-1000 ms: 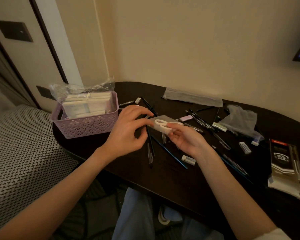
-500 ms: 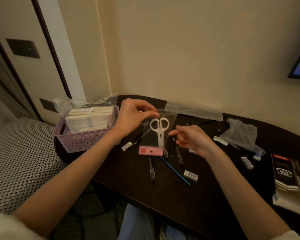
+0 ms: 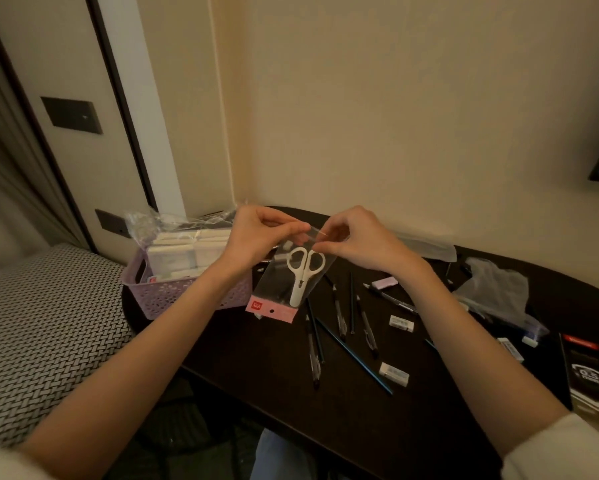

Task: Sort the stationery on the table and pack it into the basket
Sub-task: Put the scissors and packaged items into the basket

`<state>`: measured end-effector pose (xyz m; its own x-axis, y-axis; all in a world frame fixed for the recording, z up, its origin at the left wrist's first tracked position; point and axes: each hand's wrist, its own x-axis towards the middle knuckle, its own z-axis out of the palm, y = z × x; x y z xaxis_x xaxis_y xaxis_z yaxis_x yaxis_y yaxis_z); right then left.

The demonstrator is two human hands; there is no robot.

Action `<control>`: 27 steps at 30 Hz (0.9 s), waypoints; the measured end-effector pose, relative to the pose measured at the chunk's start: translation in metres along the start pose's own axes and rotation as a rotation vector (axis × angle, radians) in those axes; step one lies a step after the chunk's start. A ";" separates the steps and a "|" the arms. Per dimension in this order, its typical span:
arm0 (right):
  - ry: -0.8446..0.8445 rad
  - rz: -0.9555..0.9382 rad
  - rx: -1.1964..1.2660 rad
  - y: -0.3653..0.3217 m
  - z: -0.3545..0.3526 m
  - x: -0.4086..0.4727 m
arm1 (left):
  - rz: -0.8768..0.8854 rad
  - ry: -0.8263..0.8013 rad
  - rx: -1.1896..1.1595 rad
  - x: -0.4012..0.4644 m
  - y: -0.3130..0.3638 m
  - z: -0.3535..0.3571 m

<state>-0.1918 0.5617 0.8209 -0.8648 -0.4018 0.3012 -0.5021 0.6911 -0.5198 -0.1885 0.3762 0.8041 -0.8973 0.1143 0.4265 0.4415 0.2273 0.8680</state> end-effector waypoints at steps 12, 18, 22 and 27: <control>0.203 0.076 0.298 -0.016 0.011 0.030 | 0.034 -0.038 0.446 -0.029 -0.037 -0.066; 0.310 0.182 0.600 -0.041 0.037 0.063 | 0.105 -0.135 0.799 -0.011 -0.036 -0.110; 0.173 0.351 0.881 -0.048 0.069 0.082 | 0.076 -0.147 0.852 0.002 -0.061 -0.138; 0.003 0.549 1.086 -0.042 0.101 0.091 | -0.156 -0.344 0.660 0.007 -0.086 -0.171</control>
<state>-0.2494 0.4350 0.7896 -0.9627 -0.2116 -0.1685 0.1918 -0.0944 -0.9769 -0.2336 0.1921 0.7760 -0.9459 0.3038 0.1140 0.3162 0.7845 0.5334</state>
